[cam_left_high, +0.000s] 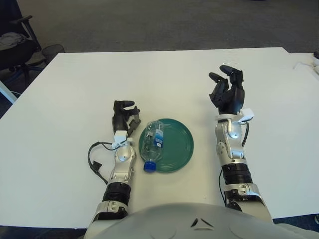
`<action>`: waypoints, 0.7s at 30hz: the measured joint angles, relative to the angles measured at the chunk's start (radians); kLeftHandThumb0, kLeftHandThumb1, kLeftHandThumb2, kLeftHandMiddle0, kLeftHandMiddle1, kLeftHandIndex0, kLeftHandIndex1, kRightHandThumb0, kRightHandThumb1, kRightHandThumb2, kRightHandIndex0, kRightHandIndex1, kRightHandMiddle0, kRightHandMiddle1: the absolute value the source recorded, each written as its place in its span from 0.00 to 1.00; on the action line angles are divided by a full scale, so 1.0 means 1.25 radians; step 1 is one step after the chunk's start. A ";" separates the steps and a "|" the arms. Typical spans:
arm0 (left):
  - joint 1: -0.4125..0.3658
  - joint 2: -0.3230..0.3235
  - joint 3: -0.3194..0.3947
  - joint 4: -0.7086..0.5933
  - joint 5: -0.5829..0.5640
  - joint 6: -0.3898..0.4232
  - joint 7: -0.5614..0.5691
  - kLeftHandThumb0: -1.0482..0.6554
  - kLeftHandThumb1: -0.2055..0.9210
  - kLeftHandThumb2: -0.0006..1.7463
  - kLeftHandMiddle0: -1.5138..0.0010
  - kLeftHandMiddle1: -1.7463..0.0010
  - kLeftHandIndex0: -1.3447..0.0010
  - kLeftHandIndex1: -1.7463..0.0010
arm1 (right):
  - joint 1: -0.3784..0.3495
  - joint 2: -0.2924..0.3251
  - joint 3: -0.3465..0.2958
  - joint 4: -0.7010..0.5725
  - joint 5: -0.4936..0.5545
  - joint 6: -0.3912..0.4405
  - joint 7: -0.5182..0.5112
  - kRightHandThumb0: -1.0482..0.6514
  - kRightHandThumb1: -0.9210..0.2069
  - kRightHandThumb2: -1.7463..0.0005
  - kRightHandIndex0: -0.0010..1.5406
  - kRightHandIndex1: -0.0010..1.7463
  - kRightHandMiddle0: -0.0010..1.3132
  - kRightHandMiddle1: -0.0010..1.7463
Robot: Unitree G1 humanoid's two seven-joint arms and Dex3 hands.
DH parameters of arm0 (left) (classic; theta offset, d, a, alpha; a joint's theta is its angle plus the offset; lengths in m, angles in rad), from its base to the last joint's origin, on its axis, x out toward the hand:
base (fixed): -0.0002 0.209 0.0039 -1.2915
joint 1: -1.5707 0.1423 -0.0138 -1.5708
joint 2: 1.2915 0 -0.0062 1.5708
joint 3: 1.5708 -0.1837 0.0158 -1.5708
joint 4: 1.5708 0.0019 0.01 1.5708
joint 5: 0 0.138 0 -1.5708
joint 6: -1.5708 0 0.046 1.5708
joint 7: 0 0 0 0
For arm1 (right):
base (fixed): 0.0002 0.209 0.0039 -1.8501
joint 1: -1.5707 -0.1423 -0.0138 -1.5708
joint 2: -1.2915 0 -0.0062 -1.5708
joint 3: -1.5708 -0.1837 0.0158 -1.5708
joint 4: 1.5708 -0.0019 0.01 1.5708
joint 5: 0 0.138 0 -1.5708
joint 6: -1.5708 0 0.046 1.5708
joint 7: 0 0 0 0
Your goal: Put the bottle into the plate.
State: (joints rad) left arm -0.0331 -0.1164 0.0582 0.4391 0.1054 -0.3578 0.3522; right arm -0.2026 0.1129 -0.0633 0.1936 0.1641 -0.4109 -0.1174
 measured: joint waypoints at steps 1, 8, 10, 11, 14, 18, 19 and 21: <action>0.001 0.000 0.000 -0.001 0.000 0.000 0.000 0.40 0.89 0.40 0.60 0.31 0.80 0.00 | 0.006 0.001 0.001 0.000 -0.002 0.002 0.000 0.36 0.26 0.41 0.18 0.63 0.12 0.82; 0.007 0.000 -0.001 -0.006 0.001 0.004 0.002 0.40 0.89 0.40 0.59 0.31 0.80 0.00 | 0.075 0.002 0.009 0.004 -0.027 0.004 0.003 0.36 0.24 0.42 0.19 0.64 0.11 0.82; 0.009 0.000 -0.001 -0.006 0.001 0.005 0.002 0.40 0.89 0.40 0.59 0.31 0.80 0.00 | 0.091 0.002 0.010 0.008 -0.035 0.008 0.002 0.36 0.25 0.42 0.19 0.64 0.11 0.82; 0.009 0.000 -0.001 -0.006 0.001 0.005 0.002 0.40 0.89 0.40 0.59 0.31 0.80 0.00 | 0.095 0.002 0.010 0.013 -0.042 0.010 0.002 0.36 0.25 0.41 0.19 0.64 0.11 0.82; 0.009 0.000 0.000 -0.006 0.001 0.005 0.002 0.40 0.88 0.40 0.59 0.32 0.80 0.00 | 0.101 0.000 0.013 0.037 -0.065 0.014 0.000 0.36 0.26 0.41 0.18 0.64 0.09 0.82; 0.009 0.000 -0.001 -0.007 0.000 0.005 0.000 0.40 0.88 0.41 0.59 0.32 0.80 0.00 | 0.101 -0.005 0.022 0.068 -0.104 0.031 -0.007 0.36 0.27 0.41 0.16 0.67 0.07 0.84; 0.009 0.000 -0.001 -0.008 0.000 0.005 -0.001 0.40 0.88 0.41 0.59 0.32 0.80 0.00 | 0.102 -0.006 0.024 0.074 -0.113 0.036 -0.009 0.36 0.28 0.41 0.16 0.67 0.06 0.85; 0.009 0.000 -0.002 -0.008 0.000 0.005 -0.002 0.40 0.88 0.41 0.59 0.32 0.79 0.00 | 0.103 -0.009 0.030 0.084 -0.129 0.052 -0.009 0.37 0.30 0.39 0.14 0.69 0.05 0.87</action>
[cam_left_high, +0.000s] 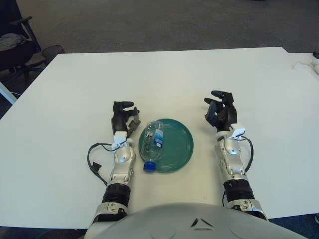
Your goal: Put the bottle into the plate.
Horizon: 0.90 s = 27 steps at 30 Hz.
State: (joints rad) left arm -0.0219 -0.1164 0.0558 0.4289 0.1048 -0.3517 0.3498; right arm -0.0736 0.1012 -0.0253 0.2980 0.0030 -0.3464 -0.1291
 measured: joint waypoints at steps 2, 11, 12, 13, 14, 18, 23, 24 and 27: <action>0.000 0.000 0.000 0.000 0.000 0.000 0.000 0.40 0.88 0.41 0.59 0.32 0.79 0.00 | 0.004 -0.003 0.006 0.006 -0.014 0.014 0.000 0.37 0.31 0.38 0.13 0.70 0.04 0.89; 0.000 0.000 -0.002 0.001 0.001 0.002 0.000 0.40 0.87 0.42 0.59 0.32 0.79 0.00 | 0.014 -0.018 0.020 0.010 -0.055 0.048 -0.004 0.41 0.04 0.67 0.13 0.72 0.13 0.99; 0.000 0.001 -0.002 0.001 0.001 0.002 0.000 0.40 0.87 0.42 0.59 0.32 0.79 0.00 | 0.014 -0.019 0.021 0.009 -0.059 0.051 -0.005 0.41 0.02 0.68 0.13 0.72 0.14 0.99; 0.000 0.001 -0.002 0.001 0.001 0.003 0.000 0.40 0.87 0.42 0.59 0.32 0.79 0.00 | 0.014 -0.019 0.022 0.007 -0.062 0.055 -0.007 0.41 0.02 0.69 0.13 0.72 0.14 1.00; 0.000 0.001 -0.003 0.001 0.001 0.003 0.000 0.40 0.87 0.42 0.59 0.32 0.79 0.00 | 0.014 -0.020 0.022 0.006 -0.065 0.059 -0.009 0.41 0.01 0.69 0.14 0.72 0.14 1.00; -0.001 0.002 -0.005 0.001 0.003 0.004 0.000 0.40 0.88 0.41 0.59 0.32 0.79 0.00 | 0.016 -0.022 0.026 0.001 -0.081 0.086 -0.018 0.41 0.00 0.70 0.14 0.72 0.14 1.00; -0.002 0.004 -0.008 0.001 0.004 0.008 -0.001 0.40 0.89 0.40 0.59 0.32 0.80 0.00 | 0.021 -0.024 0.028 0.002 -0.087 0.121 -0.023 0.41 0.00 0.70 0.15 0.72 0.15 1.00; -0.002 0.004 -0.008 0.001 0.004 0.009 -0.001 0.40 0.89 0.40 0.59 0.32 0.80 0.00 | 0.022 -0.024 0.028 0.002 -0.087 0.123 -0.023 0.41 0.00 0.70 0.15 0.72 0.15 1.00; -0.003 0.005 -0.010 0.001 0.004 0.013 -0.003 0.40 0.90 0.39 0.59 0.32 0.81 0.00 | 0.023 -0.025 0.028 0.002 -0.086 0.126 -0.022 0.41 0.00 0.71 0.15 0.73 0.15 1.00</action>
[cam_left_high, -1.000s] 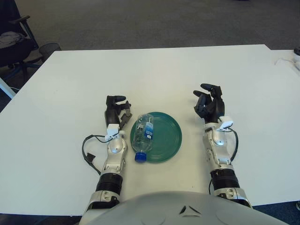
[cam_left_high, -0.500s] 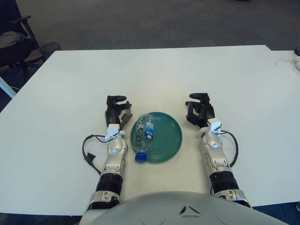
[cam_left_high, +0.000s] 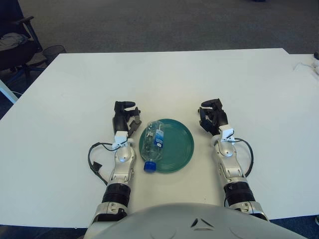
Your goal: Put the bottle into the plate.
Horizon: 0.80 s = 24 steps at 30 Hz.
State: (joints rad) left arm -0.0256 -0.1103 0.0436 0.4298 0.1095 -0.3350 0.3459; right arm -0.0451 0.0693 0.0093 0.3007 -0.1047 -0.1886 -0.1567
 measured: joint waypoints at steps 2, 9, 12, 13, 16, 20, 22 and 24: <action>-0.001 0.000 -0.001 -0.001 0.000 0.003 -0.003 0.40 0.91 0.38 0.59 0.32 0.81 0.00 | 0.001 -0.002 -0.001 0.000 0.001 0.000 0.001 0.41 0.00 0.71 0.15 0.73 0.15 1.00; -0.003 0.000 -0.001 -0.003 -0.001 0.011 -0.009 0.41 0.93 0.36 0.59 0.31 0.82 0.00 | 0.006 -0.003 -0.002 -0.005 0.005 0.000 0.000 0.41 0.00 0.71 0.16 0.75 0.15 1.00; -0.005 0.001 -0.001 -0.004 -0.002 0.012 -0.012 0.41 0.93 0.36 0.59 0.31 0.82 0.00 | 0.012 -0.002 -0.004 -0.011 0.006 0.001 -0.002 0.41 0.00 0.71 0.16 0.76 0.15 1.00; -0.006 0.002 -0.002 -0.004 -0.002 0.013 -0.013 0.41 0.93 0.36 0.59 0.31 0.82 0.00 | 0.015 -0.002 -0.005 -0.015 0.007 0.001 -0.002 0.41 0.00 0.71 0.16 0.76 0.15 1.00; -0.008 0.004 -0.002 -0.005 -0.003 0.014 -0.016 0.40 0.92 0.37 0.59 0.32 0.82 0.00 | 0.024 0.000 -0.007 -0.025 0.008 0.001 -0.004 0.45 0.00 0.71 0.17 0.79 0.14 1.00; -0.008 0.006 -0.004 -0.008 -0.001 0.017 -0.019 0.40 0.91 0.38 0.59 0.32 0.81 0.00 | 0.037 0.001 -0.011 -0.036 0.011 -0.001 -0.005 0.58 0.00 0.73 0.20 0.85 0.09 1.00; -0.008 0.008 -0.006 -0.010 -0.001 0.019 -0.021 0.40 0.90 0.39 0.59 0.32 0.81 0.00 | 0.044 0.001 -0.012 -0.040 0.011 -0.005 -0.005 0.60 0.00 0.72 0.20 0.87 0.08 1.00; -0.008 0.009 -0.007 -0.013 0.000 0.022 -0.023 0.40 0.90 0.39 0.59 0.32 0.81 0.00 | 0.052 0.002 -0.013 -0.045 0.012 -0.010 -0.005 0.61 0.01 0.70 0.20 0.89 0.06 1.00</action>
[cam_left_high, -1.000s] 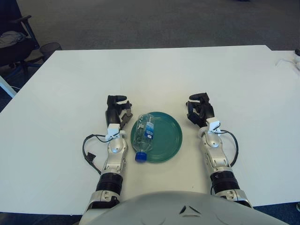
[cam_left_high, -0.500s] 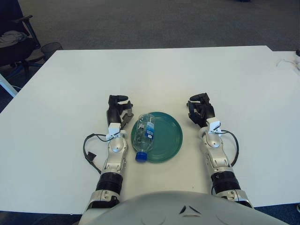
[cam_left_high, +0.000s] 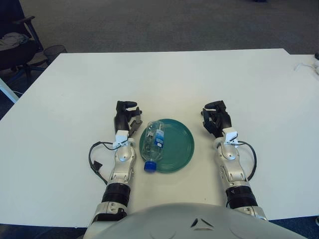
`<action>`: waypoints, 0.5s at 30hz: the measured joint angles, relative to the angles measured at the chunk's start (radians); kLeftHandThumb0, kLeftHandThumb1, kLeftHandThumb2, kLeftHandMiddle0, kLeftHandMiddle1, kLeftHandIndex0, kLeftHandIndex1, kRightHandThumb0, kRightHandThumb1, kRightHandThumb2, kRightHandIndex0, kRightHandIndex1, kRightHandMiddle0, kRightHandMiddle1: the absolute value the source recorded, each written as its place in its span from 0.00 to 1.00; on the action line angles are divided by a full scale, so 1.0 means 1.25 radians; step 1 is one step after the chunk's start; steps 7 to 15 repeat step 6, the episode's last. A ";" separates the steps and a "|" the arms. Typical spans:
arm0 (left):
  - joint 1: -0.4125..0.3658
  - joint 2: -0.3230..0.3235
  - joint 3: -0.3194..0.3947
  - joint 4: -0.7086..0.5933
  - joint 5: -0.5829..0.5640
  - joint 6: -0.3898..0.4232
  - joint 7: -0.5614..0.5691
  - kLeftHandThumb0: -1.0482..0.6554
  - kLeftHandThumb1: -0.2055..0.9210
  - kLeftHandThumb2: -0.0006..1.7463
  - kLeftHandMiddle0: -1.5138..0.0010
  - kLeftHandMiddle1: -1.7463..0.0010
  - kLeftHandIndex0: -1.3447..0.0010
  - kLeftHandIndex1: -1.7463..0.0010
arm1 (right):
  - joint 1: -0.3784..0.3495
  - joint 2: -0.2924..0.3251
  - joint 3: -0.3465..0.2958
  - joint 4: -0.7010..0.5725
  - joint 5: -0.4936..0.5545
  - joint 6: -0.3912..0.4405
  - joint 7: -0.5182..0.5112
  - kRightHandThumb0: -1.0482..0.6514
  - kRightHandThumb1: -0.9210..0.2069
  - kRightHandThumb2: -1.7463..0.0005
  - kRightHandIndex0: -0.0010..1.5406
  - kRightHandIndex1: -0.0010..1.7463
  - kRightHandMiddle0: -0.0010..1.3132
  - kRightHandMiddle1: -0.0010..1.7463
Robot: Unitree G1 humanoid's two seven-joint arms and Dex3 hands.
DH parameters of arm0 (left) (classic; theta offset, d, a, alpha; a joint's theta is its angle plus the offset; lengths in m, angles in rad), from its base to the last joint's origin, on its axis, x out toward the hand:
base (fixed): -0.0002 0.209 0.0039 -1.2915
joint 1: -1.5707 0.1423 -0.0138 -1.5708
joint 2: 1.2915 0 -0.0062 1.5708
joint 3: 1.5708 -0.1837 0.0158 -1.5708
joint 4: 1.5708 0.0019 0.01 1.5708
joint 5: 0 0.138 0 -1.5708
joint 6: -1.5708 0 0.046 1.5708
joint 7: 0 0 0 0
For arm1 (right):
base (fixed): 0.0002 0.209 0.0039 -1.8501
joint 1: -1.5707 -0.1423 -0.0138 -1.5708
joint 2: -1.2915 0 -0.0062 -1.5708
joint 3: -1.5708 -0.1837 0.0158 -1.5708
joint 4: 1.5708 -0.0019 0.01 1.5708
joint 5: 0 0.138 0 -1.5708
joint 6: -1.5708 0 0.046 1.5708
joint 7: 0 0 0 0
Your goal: Put the bottle into the plate.
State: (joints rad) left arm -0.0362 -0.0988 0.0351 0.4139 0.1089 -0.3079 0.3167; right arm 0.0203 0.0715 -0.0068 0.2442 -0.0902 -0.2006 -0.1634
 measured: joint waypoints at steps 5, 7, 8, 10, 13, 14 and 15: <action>0.000 0.004 -0.005 -0.007 0.003 0.011 -0.008 0.40 0.91 0.38 0.59 0.32 0.81 0.00 | 0.021 -0.005 0.002 -0.009 -0.001 -0.022 0.006 0.61 0.06 0.65 0.21 0.92 0.05 1.00; 0.000 0.005 -0.006 -0.009 0.004 0.014 -0.009 0.40 0.91 0.38 0.59 0.32 0.81 0.00 | 0.024 -0.007 0.003 -0.010 -0.002 -0.027 0.007 0.61 0.07 0.64 0.21 0.92 0.06 1.00; 0.000 0.005 -0.006 -0.009 0.004 0.014 -0.009 0.40 0.91 0.38 0.59 0.32 0.81 0.00 | 0.024 -0.007 0.003 -0.010 -0.002 -0.027 0.007 0.61 0.07 0.64 0.21 0.92 0.06 1.00; 0.000 0.005 -0.006 -0.009 0.004 0.014 -0.009 0.40 0.91 0.38 0.59 0.32 0.81 0.00 | 0.024 -0.007 0.003 -0.010 -0.002 -0.027 0.007 0.61 0.07 0.64 0.21 0.92 0.06 1.00; 0.000 0.005 -0.006 -0.009 0.004 0.014 -0.009 0.40 0.91 0.38 0.59 0.32 0.81 0.00 | 0.024 -0.007 0.003 -0.010 -0.002 -0.027 0.007 0.61 0.07 0.64 0.21 0.92 0.06 1.00; 0.000 0.005 -0.006 -0.009 0.004 0.014 -0.009 0.40 0.91 0.38 0.59 0.32 0.81 0.00 | 0.024 -0.007 0.003 -0.010 -0.002 -0.027 0.007 0.61 0.07 0.64 0.21 0.92 0.06 1.00; 0.000 0.005 -0.006 -0.009 0.004 0.014 -0.009 0.40 0.91 0.38 0.59 0.32 0.81 0.00 | 0.024 -0.007 0.003 -0.010 -0.002 -0.027 0.007 0.61 0.07 0.64 0.21 0.92 0.06 1.00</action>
